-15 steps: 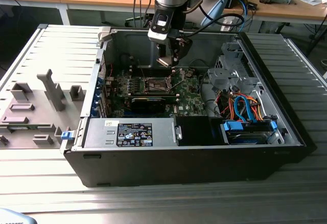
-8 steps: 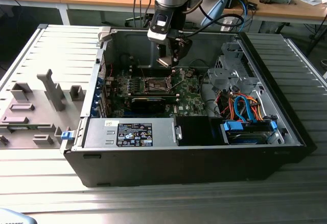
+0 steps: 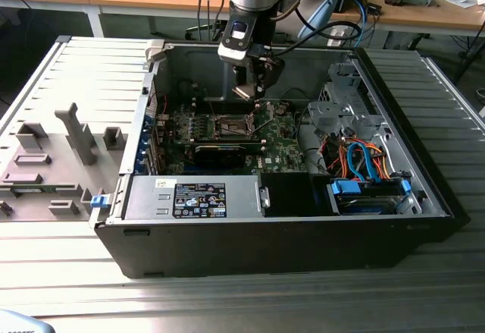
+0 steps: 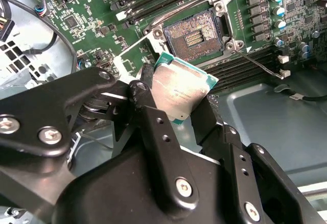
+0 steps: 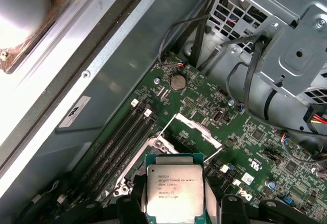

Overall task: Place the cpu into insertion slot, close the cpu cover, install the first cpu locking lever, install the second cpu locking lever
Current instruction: 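Place the cpu into insertion slot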

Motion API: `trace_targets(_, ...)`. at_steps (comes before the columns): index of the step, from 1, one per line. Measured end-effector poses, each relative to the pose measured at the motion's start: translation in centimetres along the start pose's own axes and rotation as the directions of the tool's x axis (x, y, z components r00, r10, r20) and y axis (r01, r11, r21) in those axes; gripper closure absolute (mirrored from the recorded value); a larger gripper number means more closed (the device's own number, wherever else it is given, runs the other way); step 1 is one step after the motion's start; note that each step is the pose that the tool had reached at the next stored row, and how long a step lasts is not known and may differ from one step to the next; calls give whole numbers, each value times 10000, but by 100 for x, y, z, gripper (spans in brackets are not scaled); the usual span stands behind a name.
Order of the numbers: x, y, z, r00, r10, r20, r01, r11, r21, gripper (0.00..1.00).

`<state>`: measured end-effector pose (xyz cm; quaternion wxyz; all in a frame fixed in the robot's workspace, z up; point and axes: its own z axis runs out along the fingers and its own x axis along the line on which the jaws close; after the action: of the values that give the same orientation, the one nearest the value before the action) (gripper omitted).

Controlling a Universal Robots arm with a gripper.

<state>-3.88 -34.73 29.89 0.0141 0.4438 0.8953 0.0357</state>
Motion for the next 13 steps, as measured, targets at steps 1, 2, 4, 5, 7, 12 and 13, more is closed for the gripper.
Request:
trace_targets(1,0,0,0,10000,14,1,-14,10000,0,46)
trace_targets(2,0,0,1,10000,29,3,-29,10000,0,46)
trace_targets(4,0,0,2,10000,58,5,-58,10000,0,46)
trace_targets(5,0,0,2,10000,73,6,-73,10000,0,46)
trace_targets(7,0,0,3,9999,106,10,-106,9999,1,46)
trace_targets(12,0,0,5,9998,180,16,-180,9998,1,46)
trace_targets(13,0,0,5,9998,195,18,-195,9998,1,46)
